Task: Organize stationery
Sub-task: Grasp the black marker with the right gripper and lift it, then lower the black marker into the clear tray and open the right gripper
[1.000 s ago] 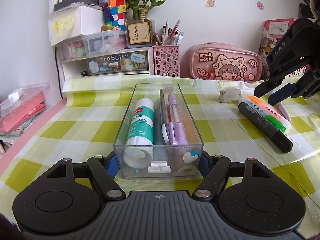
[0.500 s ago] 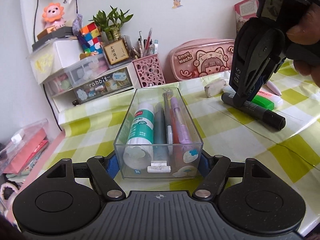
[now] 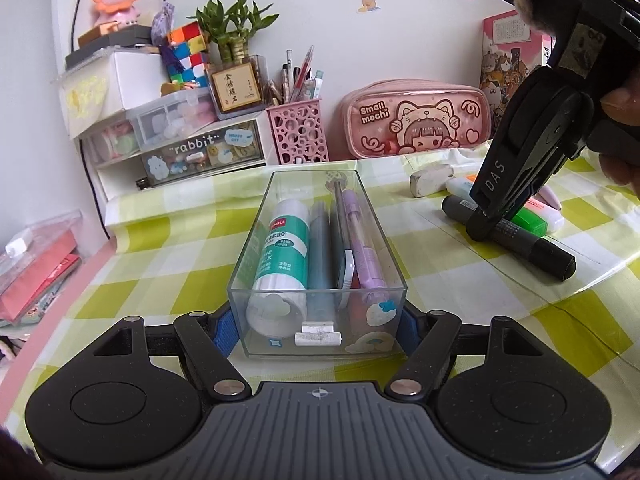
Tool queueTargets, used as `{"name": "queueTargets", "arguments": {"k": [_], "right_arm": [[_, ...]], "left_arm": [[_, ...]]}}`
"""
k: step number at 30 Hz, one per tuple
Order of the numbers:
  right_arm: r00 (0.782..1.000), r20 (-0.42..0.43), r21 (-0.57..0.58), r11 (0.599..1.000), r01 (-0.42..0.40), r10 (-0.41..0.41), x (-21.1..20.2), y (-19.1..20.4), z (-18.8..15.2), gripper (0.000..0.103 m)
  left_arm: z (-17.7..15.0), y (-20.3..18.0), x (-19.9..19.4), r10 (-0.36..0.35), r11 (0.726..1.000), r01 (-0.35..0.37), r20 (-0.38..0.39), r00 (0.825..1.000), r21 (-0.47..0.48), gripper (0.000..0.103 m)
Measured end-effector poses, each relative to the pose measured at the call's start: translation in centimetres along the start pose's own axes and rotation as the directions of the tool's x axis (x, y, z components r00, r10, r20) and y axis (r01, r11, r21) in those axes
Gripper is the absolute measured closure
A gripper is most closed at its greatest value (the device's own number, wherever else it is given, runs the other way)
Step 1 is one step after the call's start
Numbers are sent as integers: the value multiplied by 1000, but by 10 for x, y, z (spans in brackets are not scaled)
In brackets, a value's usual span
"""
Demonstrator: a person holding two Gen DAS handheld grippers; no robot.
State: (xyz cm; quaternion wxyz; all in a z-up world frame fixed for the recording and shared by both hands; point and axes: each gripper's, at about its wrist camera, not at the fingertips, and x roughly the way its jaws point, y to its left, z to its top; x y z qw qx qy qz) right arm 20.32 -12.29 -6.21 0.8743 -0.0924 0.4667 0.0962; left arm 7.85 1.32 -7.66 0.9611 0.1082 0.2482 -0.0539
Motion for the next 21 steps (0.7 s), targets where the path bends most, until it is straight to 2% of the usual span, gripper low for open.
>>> {"name": "queueTargets", "arguments": {"k": [3,11,21], "right_arm": [[1000,12,44,999,4,-5,-1,-6,2,98],[994,26,192,975,-112,109,-1,-29,2,97],[993,35,163,979,-121,117,-5,-29,-4,97]], "left_arm": [[0,3,0,-12,1000,12,-8,1000,-23,31],[0,7,2,-23,998,22,-19,1000,-57,31],[1,12,4,-40,995,37,-29,999,-90,31]]}}
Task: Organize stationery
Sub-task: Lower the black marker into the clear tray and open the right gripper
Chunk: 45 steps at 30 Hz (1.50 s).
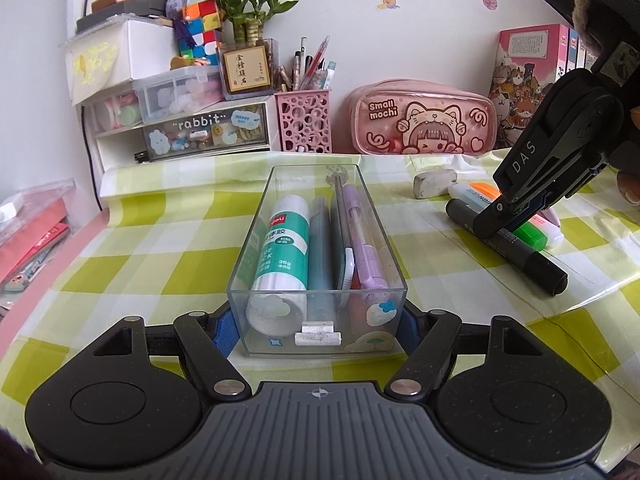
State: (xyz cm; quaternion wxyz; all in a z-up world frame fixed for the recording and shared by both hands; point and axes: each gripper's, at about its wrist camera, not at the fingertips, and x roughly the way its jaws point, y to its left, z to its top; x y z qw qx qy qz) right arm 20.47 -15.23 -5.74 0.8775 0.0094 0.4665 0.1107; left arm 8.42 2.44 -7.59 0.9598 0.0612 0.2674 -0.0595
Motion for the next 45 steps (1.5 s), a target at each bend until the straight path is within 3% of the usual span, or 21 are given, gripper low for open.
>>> {"name": "queueTargets", "arguments": {"k": [3,7,11,14,17,22,32,40,45], "right_arm": [[1000,17,-2,1000,10,-10,0,2,-2,98],[997,52,78,996,-53,49,-6,-5,3,98],[987,122,153,981,-119,101,-23,-15,10,98],[976,198,199,971,-129,90,-43,-25,17,98],[970,221,236,960,-152,99,-51,-29,21,98],[966,211,278,939,-205,149,-41,-19,22,98],[951,141,287,908,-306,276,-14,40,29,97],[955,108,301,907,-296,276,-5,69,34,97],[960,65,302,911,-280,273,3,65,25,96]], "left_arm": [[0,0,0,0,1000,0,0,1000,-1,31],[0,0,0,1,1000,-1,0,1000,0,31],[-1,-1,0,2,1000,-2,2,1000,1,31],[-1,-1,0,2,1000,-2,1,1000,1,31],[-1,-1,0,4,1000,-4,2,1000,1,31],[-1,-2,0,4,1000,-4,2,1000,1,30],[-1,-2,-1,-1,1000,1,1,1000,-3,30],[-2,-2,-2,-4,1000,4,1,1000,-6,30],[-2,-2,-1,-4,1000,4,1,1000,-7,30]]}}
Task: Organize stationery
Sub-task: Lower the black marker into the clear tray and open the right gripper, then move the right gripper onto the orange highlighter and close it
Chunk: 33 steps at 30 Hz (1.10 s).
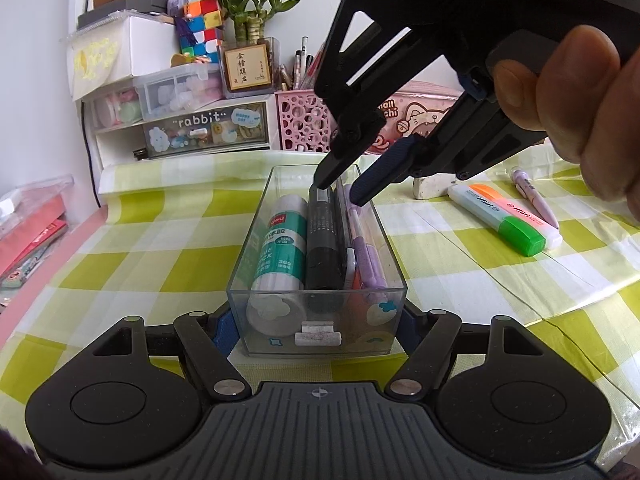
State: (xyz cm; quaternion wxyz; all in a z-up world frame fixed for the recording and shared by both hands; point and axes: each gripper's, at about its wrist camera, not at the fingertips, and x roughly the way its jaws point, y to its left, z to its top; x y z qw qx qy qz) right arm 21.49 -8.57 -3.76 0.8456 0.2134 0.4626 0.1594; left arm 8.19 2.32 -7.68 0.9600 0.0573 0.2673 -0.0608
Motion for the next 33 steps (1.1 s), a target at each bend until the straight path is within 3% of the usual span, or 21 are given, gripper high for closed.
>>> {"name": "queueTargets", "arguments": {"k": [7,12,16,28,33], "right_arm": [[994,109,28,999,-18,15,-34,-33,2,96],[973,205,75,993,95,-109,-59,-75,5,92],[939,258,86,974,211,-226,-73,-104,8,91],[913,225,-45,932,358,-340,-52,-119,8,91],[920,195,-84,929,362,-341,-43,-118,8,91]], "left_arm": [[-1,-1,0,2,1000,-2,1,1000,0,30],[-1,-1,0,1,1000,-1,1,1000,-8,30],[0,3,1,-7,999,6,-10,1000,-43,30],[1,3,3,-8,997,7,-14,1000,-72,30],[1,3,3,-9,997,8,-13,1000,-71,30]]}}
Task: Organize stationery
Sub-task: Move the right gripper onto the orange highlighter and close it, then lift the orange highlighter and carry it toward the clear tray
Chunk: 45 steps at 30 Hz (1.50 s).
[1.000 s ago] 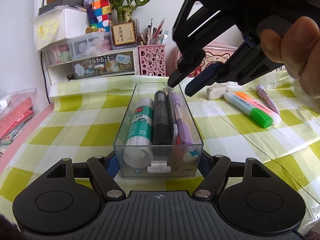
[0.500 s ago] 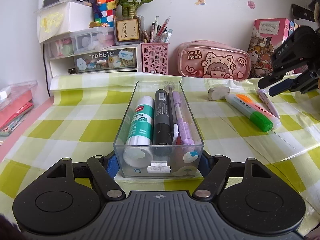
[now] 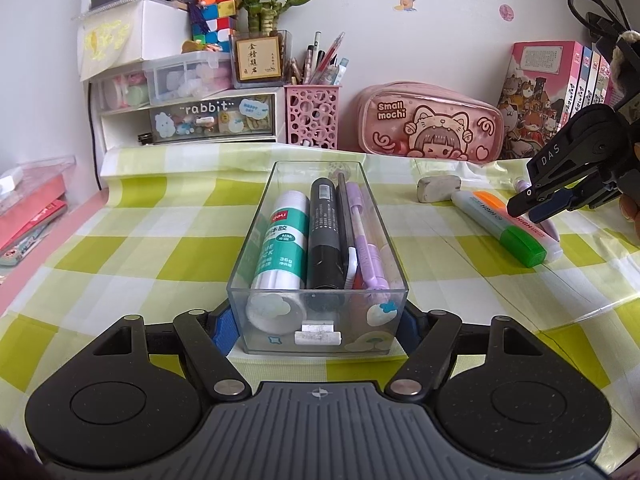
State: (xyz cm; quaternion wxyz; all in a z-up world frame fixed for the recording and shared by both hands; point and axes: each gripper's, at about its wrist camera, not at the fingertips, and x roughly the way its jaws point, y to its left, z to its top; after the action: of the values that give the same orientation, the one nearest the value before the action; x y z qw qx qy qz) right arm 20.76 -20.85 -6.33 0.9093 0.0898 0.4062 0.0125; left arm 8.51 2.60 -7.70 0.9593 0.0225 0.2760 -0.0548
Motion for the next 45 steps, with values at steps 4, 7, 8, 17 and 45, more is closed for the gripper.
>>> {"name": "queueTargets", "arguments": {"k": [4,7,8,17,45], "right_arm": [[999,-26,-26,999,-21,21,3,6,1,91],[999,-34,-50,999,-19,18,5,10,-2,89],[999,-31,-59,998,-16,14,6,10,-4,90],[999,30,40,999,-36,34,-4,1,-12,91],[986,62,-17,988,-151,152,-27,44,-13,91]], "left_arm": [[0,0,0,1,1000,-1,0,1000,0,30],[0,0,0,1,1000,-1,0,1000,-1,30],[0,0,0,1,1000,-1,0,1000,-1,30],[0,0,0,0,1000,0,0,1000,0,30],[-1,0,0,0,1000,0,0,1000,0,30]]}}
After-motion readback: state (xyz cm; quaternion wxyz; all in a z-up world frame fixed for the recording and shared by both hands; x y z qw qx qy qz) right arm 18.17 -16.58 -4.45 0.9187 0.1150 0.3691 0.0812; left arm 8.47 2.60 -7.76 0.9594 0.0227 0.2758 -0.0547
